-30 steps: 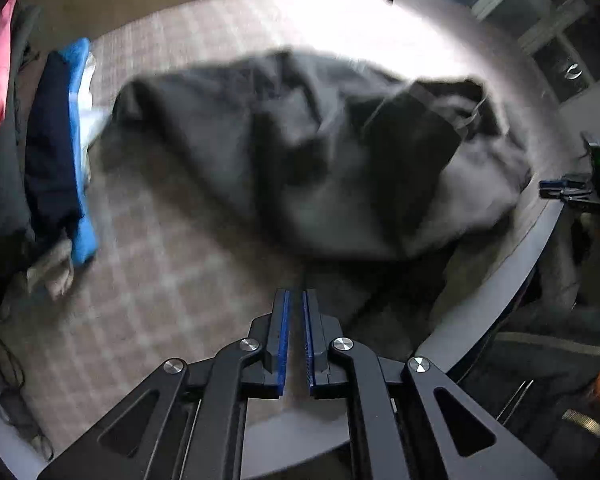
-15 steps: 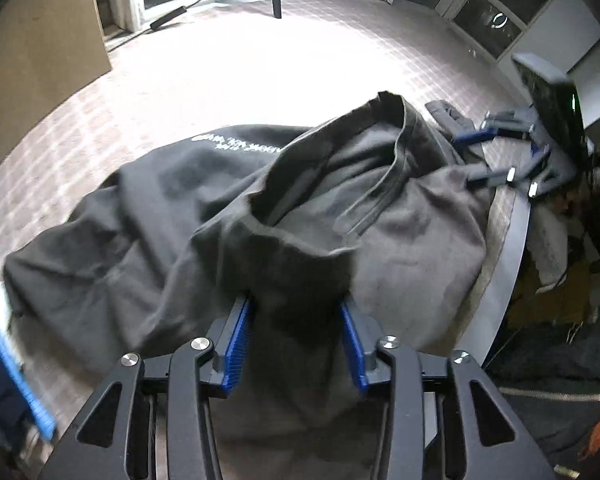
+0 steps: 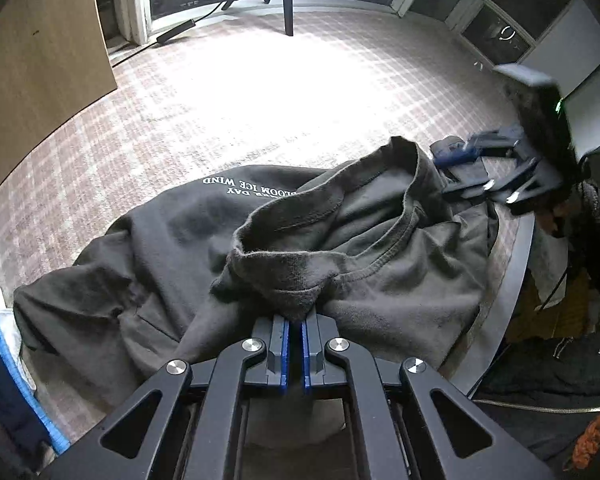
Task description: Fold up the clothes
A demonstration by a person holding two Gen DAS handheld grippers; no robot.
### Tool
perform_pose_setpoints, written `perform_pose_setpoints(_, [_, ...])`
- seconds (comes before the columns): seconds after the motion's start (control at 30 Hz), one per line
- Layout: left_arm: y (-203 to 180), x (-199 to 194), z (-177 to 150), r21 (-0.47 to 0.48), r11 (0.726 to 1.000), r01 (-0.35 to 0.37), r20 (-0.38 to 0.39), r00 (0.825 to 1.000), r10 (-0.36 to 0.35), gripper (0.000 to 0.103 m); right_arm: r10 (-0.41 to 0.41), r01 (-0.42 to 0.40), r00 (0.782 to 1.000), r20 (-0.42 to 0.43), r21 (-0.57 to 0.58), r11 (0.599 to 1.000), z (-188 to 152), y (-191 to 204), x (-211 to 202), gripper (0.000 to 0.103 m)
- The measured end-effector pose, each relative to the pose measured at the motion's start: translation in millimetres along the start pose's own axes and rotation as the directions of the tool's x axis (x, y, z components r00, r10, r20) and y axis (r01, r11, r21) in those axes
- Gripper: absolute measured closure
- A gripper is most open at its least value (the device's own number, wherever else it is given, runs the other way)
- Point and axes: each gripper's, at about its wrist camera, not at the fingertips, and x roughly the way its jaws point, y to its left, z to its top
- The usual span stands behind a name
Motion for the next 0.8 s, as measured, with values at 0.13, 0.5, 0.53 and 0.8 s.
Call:
perform_pose_setpoints(0.13, [6, -17, 14, -0.013, 1.0, -0.009, 0.043, 0.999, 0.01, 0.1, -0.002, 0.001, 1.0, -0.013, -0.073, 0.997, 11, 9, -5, 0.101])
perform_pose_setpoints(0.5, [58, -20, 41, -0.118, 0.991, -0.068, 0.025, 0.997, 0.072, 0.081, -0.183, 0.167, 0.973, 0.143, 0.117, 0.979, 84, -70, -58, 0.057])
perform_pose_setpoints(0.53, [64, -20, 33, -0.113, 0.991, -0.071, 0.012, 0.997, 0.073, 0.08, -0.153, 0.14, 0.98, 0.125, 0.101, 0.985, 79, -69, -53, 0.057])
perform_pose_setpoints(0.8, [93, -18, -7, -0.177, 0.976, -0.128, -0.074, 0.99, 0.117, 0.077, -0.08, 0.077, 0.993, -0.091, -0.037, 0.996, 14, -45, 7, 0.056])
